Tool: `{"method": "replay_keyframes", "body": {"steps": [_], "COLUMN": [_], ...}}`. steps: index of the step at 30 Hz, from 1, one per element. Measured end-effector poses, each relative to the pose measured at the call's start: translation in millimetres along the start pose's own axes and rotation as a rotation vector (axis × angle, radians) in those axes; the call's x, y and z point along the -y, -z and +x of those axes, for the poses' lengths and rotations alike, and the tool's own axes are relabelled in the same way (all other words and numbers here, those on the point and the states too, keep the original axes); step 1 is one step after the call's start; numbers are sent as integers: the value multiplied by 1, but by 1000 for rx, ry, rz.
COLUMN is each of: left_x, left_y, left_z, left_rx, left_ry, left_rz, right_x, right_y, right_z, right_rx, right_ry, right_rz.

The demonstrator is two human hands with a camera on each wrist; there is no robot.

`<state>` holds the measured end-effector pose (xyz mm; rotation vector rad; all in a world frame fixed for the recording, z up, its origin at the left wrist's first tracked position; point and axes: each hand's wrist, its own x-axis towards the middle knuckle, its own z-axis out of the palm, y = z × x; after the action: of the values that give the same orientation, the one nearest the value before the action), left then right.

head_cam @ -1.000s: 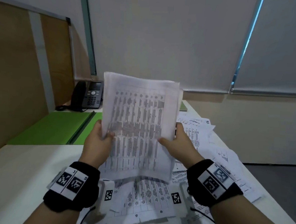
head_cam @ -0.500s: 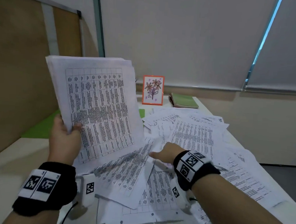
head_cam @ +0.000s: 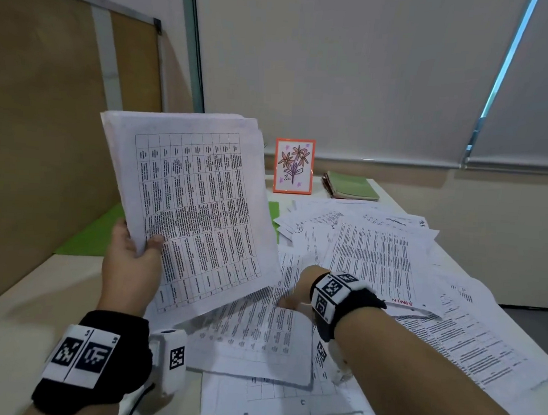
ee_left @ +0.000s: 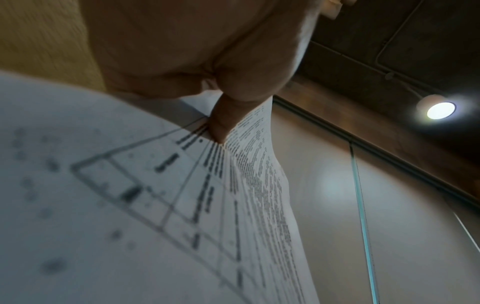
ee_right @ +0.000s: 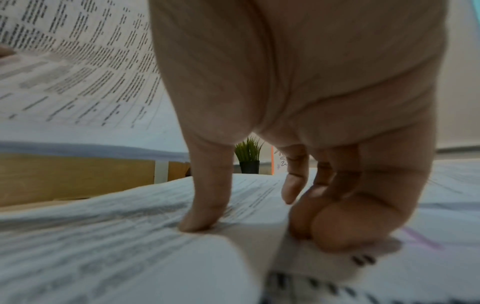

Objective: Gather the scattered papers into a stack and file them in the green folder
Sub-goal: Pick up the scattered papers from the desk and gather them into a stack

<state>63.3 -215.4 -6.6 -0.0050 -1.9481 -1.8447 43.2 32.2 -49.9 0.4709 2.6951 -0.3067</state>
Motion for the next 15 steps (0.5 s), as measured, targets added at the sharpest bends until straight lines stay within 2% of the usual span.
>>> {"method": "replay_keyframes", "body": {"steps": [5, 8, 11, 15], "left_x": [-4, -5, -6, -9], "left_y": [-4, -6, -7, -12], "left_z": [-5, -6, -6, -9], "left_rx": [10, 14, 15, 28], "left_ry": [5, 15, 23, 14], "left_rz": [8, 10, 14, 8], "right_x": [-3, -10, -26, -58], "right_y": [18, 21, 27, 41], "right_z": [-43, -37, -37, -59], "right_rx": [-61, -106, -162, -355], "right_ry": [40, 45, 127, 282], "right_rz": [129, 289, 517, 723]}}
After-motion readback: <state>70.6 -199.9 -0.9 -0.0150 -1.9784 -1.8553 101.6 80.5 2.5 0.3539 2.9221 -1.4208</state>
